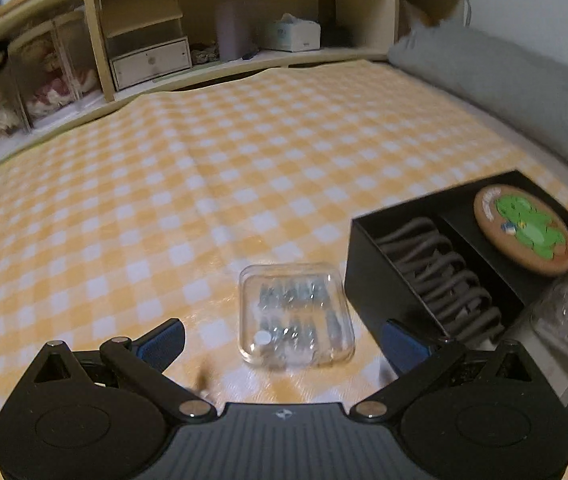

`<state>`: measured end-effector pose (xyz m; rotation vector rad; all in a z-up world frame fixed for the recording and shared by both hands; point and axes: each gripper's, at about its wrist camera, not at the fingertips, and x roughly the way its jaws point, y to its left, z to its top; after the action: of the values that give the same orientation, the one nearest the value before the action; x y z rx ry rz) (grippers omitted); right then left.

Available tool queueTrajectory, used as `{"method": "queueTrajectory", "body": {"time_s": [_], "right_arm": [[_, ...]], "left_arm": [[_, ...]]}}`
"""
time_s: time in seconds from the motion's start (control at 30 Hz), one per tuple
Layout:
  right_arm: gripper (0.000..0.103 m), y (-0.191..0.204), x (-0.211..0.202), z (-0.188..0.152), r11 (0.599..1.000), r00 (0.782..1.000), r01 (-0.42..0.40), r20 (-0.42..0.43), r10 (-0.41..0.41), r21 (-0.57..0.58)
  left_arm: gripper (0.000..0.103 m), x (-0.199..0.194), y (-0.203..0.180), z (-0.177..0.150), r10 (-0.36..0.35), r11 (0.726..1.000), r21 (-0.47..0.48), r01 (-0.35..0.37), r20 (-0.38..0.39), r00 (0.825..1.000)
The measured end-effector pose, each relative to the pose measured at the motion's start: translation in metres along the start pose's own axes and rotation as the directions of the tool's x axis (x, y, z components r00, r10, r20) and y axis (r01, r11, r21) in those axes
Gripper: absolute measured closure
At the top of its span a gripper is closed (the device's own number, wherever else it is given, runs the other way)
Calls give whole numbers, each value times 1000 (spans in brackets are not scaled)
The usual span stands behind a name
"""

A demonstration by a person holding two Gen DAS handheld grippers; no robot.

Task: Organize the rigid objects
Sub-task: 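Grasp the clear box of silver items with the left gripper and lift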

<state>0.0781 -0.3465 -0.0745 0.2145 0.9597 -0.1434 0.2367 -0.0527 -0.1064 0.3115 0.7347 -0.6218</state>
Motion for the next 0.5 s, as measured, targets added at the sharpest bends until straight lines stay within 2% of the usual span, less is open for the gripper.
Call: {"method": "queueTrajectory", "body": {"time_s": [0.07,0.2,0.27,0.3,0.33,0.4,0.5], "right_arm": [[98,0,-1,-1,1000,1000,8,2,-8,1],[98,1,-1,-2,1000,1000,13,2,-13,9],[98,1,-1,-2,1000,1000,8,1,-8,14],[98,1,-1,-2,1000,1000,7,0,-7,15],[98,1,-1,-2,1000,1000,6,0,-6,17],[98,0,-1,-2,1000,1000,4,0,-4,20],[98,-1,-1,-1,1000,1000,0,-1,0,27]], "left_arm": [[0,6,5,0,-49,999,-11,49,15,999],[2,20,18,-1,-117,989,-92,117,5,993],[11,24,23,-2,-150,979,-135,150,9,989],[21,26,27,-2,-157,975,-157,156,6,988],[27,28,29,-1,-143,977,-159,141,-5,990],[28,28,33,-2,-143,977,-157,141,1,990],[36,28,36,-2,-156,974,-168,154,1,988]]}}
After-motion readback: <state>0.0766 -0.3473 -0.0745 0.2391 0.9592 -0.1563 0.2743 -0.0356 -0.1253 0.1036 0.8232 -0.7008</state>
